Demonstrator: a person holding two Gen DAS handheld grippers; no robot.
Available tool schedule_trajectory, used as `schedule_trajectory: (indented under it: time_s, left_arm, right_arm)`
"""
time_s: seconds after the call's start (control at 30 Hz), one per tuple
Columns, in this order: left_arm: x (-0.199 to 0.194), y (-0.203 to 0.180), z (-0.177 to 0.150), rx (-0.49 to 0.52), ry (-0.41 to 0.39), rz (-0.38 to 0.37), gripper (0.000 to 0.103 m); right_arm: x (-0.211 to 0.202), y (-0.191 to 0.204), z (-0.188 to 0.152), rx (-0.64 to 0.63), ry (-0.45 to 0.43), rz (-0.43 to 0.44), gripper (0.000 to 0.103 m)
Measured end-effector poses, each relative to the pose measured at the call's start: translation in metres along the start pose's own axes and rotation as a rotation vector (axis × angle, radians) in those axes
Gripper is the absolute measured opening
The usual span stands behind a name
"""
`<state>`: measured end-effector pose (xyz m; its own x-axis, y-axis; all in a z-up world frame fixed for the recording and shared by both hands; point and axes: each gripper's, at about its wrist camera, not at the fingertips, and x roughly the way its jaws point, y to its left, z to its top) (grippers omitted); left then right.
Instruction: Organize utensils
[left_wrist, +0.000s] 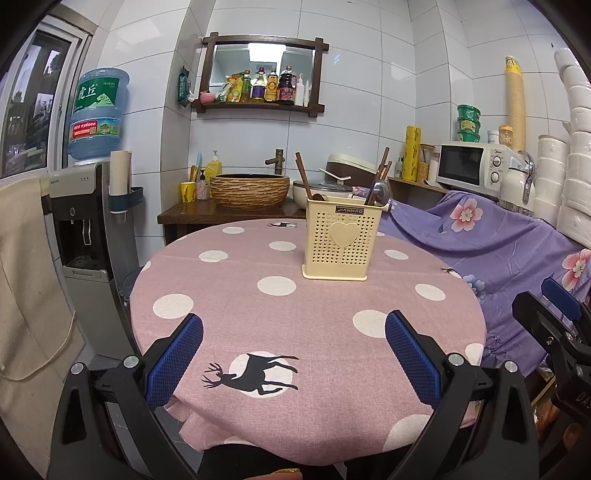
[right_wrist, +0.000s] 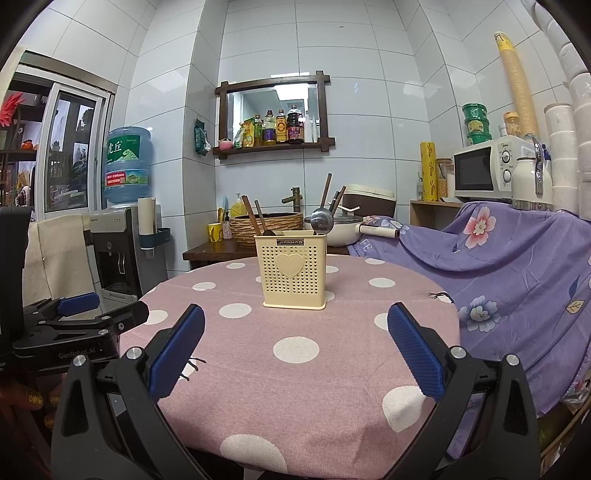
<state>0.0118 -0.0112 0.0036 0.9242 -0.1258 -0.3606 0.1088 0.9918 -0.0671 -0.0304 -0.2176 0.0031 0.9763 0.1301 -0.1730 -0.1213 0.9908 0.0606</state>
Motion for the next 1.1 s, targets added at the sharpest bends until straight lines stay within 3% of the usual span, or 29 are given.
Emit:
schedule_trajectory:
  time_s: [1.1]
  left_arm:
    - [-0.0001, 0.0037, -0.0033, -0.011, 0.007, 0.0, 0.097]
  right_arm:
    - [0.0007, 0.0022, 0.0001, -0.006, 0.003, 0.002, 0.097]
